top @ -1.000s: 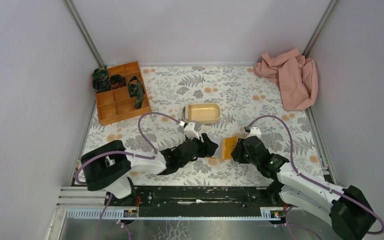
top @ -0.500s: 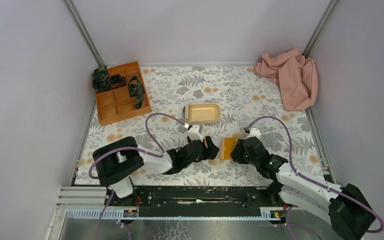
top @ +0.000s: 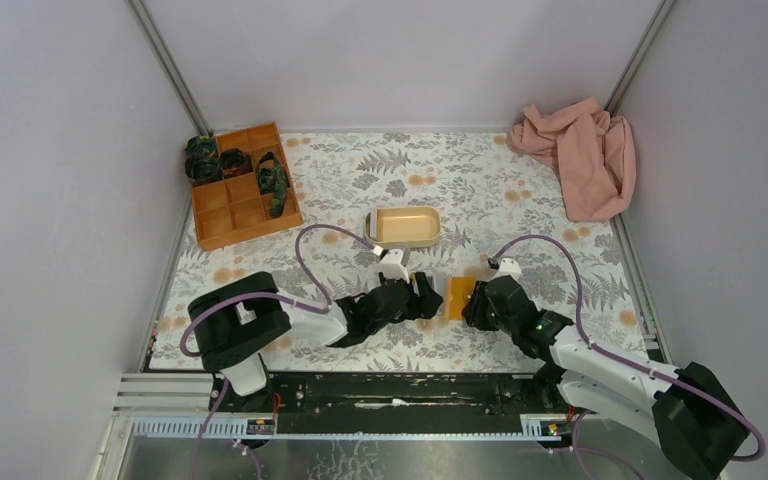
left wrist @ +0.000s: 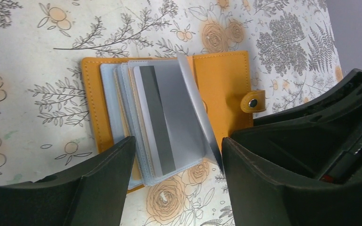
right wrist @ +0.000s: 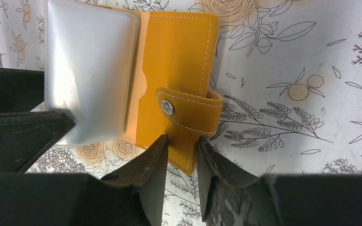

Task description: Take the credit cards out of the card holder

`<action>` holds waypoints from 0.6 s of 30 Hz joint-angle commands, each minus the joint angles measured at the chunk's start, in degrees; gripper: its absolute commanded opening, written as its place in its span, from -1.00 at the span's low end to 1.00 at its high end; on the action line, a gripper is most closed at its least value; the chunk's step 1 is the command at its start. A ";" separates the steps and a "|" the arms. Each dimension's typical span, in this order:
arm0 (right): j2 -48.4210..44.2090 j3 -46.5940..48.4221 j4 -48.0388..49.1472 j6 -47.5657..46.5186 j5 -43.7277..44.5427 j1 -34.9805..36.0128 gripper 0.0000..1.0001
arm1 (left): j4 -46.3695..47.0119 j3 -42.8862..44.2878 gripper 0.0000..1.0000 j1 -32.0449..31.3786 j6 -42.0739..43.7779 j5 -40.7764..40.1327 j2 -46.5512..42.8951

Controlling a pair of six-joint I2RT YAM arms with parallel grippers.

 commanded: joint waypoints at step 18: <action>-6.94 1.80 -2.90 1.42 1.11 0.16 -0.31 | -0.55 10.11 0.42 -3.41 1.83 3.25 3.13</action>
